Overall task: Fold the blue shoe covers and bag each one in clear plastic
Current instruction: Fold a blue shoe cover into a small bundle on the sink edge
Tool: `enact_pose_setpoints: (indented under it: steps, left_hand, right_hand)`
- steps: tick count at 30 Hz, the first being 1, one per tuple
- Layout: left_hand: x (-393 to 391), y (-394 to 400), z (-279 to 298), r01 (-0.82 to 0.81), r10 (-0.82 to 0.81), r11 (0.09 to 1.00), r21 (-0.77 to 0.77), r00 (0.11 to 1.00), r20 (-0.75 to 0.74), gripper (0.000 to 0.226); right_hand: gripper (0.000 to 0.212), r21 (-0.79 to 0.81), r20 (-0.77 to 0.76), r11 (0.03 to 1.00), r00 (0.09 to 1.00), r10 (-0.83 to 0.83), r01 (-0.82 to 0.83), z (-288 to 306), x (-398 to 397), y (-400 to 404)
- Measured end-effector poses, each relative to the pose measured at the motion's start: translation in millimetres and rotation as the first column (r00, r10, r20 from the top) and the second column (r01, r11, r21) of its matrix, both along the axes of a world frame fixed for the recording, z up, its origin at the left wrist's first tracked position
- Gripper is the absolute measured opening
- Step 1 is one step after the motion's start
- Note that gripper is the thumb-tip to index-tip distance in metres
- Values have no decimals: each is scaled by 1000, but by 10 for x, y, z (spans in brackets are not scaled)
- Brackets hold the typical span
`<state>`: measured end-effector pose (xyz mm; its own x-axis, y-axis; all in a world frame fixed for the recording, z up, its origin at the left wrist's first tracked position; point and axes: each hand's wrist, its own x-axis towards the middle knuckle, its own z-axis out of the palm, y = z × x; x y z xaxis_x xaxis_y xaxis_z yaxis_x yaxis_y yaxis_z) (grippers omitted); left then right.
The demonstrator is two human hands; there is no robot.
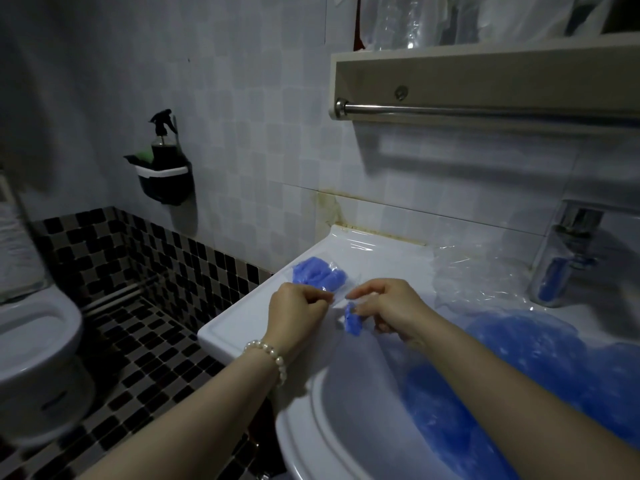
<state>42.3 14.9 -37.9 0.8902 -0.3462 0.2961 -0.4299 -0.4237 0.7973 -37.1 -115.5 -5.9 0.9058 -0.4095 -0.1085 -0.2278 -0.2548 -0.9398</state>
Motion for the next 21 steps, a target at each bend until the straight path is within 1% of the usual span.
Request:
enact_pose_setpoints:
  steps: [2,4,8,12,15,18,20,21]
  left_hand:
    - [-1,-3,5,28,-27,998,49,1000,-14,18]
    - [-10,-9,11,48,-46,996,77,999,-22,18]
    - [-15,-18,13,62,-59,997,56,997,-43,17]
    - [-19,-25,-7,81,-78,995,61,996,-52,15]
    - [-2,-24,-20,48,-46,997,54,998,-33,16]
    - [15,-4,-29,13,-13,999,36,1000,2,18]
    - [14,0,-39,12,-13,999,36,1000,16,18]
    - [8,-3,-45,19,-20,999,46,999,25,20]
  right_hand:
    - [29,-56,16,992,993,114,-113,49,-18,-38]
    - [35,-139,-45,974,983,177,-181,49,-10,-65]
    - [40,-223,-183,945,962,201,-240,-30,26,-70]
    - [49,-220,-247,941,948,204,-259,-76,48,-67]
    - [39,-223,-279,943,943,182,-247,-70,40,-71]
    - [26,-171,-262,965,953,150,-198,-61,32,-90]
    - [22,-56,-231,991,967,106,-123,-76,39,-105]
    - [20,39,-204,997,976,73,-66,-95,47,-107]
